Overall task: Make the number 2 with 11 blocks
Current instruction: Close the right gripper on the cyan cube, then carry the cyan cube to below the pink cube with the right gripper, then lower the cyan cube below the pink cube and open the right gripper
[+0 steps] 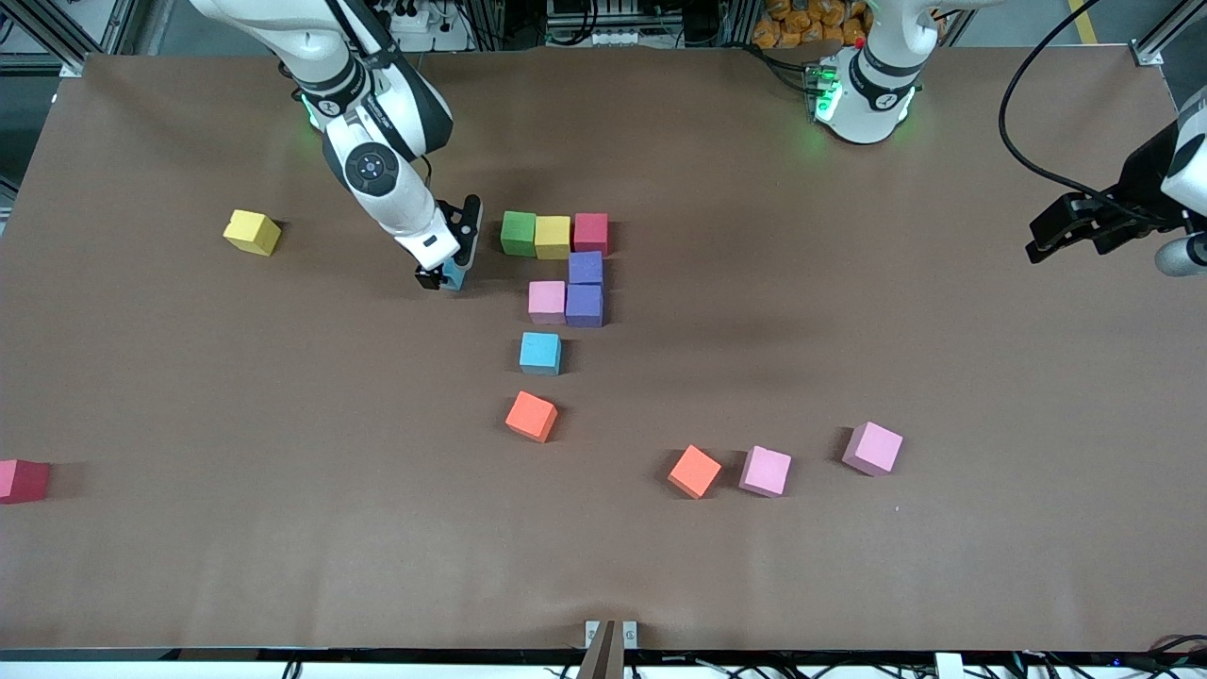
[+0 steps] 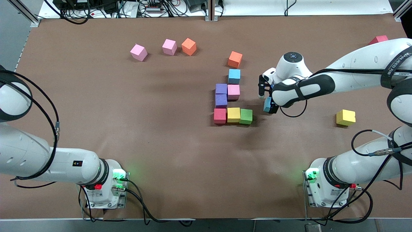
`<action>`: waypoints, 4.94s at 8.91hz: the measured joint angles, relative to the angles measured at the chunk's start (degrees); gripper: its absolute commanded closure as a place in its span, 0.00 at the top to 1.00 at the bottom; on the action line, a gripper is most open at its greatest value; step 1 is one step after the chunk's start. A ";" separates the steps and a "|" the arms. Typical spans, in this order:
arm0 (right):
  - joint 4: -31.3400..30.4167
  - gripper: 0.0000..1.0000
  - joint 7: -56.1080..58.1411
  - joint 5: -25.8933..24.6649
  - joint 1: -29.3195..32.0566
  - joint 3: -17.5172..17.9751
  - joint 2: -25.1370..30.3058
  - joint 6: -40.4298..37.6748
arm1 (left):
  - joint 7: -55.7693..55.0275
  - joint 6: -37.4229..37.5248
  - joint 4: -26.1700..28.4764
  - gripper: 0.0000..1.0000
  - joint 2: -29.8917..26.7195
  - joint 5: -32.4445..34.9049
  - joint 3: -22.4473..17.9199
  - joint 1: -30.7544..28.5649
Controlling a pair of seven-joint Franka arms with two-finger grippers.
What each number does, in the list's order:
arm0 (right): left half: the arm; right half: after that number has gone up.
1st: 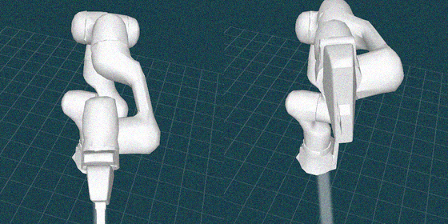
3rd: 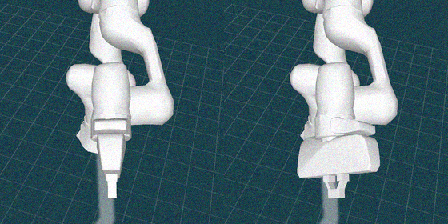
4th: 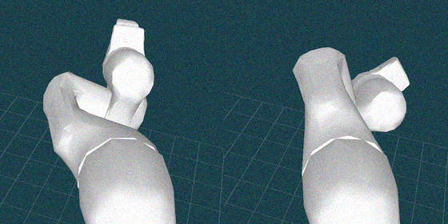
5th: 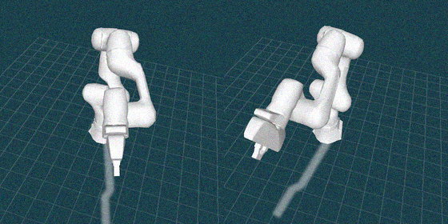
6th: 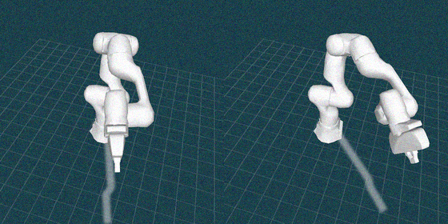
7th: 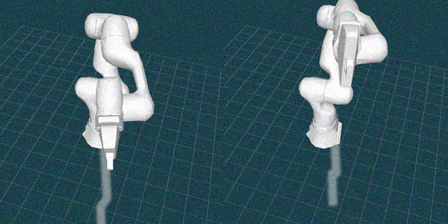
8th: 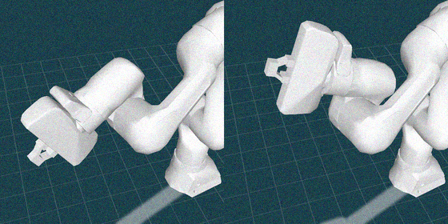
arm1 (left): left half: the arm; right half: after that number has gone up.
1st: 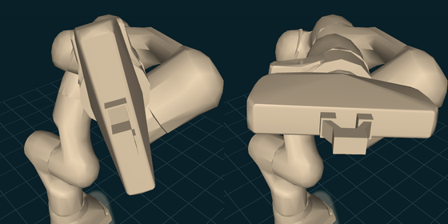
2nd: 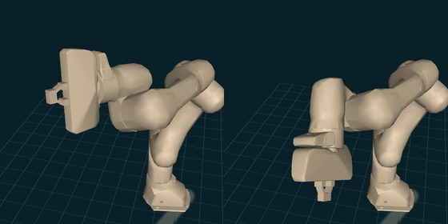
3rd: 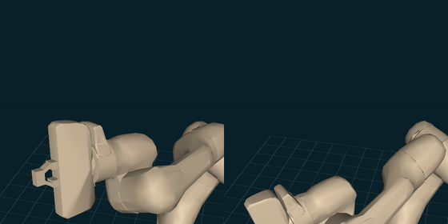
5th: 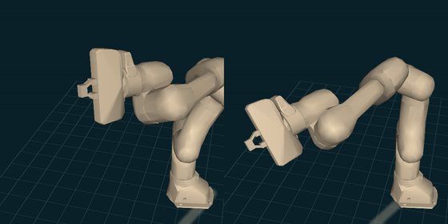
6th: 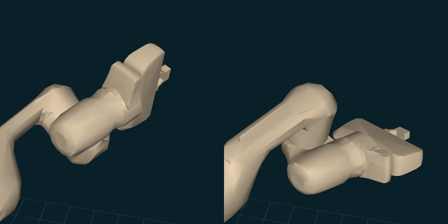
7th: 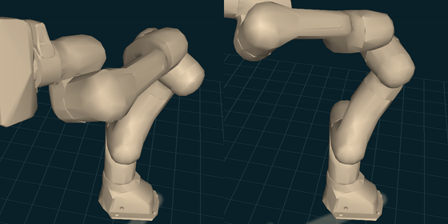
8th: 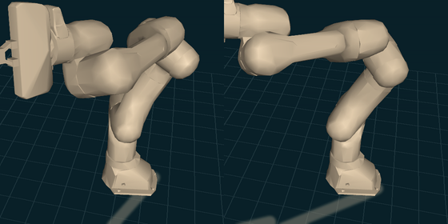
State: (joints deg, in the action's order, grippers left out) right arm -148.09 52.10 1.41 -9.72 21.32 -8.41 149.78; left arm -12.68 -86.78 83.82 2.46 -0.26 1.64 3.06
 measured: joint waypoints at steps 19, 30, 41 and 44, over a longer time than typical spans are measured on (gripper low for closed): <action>23.29 0.00 -3.75 -6.21 -0.64 1.14 -12.96 -7.55 | -0.11 -0.28 -0.05 0.77 0.48 -0.15 0.00 0.13; 27.06 0.00 -10.05 -9.56 -3.67 2.77 -17.73 -7.36 | -0.11 -0.35 -0.06 0.77 0.52 -0.81 -0.02 0.05; 27.06 0.01 -14.08 -9.61 -4.16 3.58 -18.55 -7.75 | -0.11 -0.64 -0.06 0.77 0.55 -1.05 -0.02 0.03; 27.06 0.48 -14.12 -9.63 -4.16 3.57 -18.57 -7.75 | -0.11 -0.65 -0.06 0.77 0.56 -1.05 -0.03 -0.01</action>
State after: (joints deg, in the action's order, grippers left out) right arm -121.03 37.99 -8.22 -13.88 24.90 -26.97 142.03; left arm -12.79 -87.43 83.76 3.02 -1.31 1.61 3.04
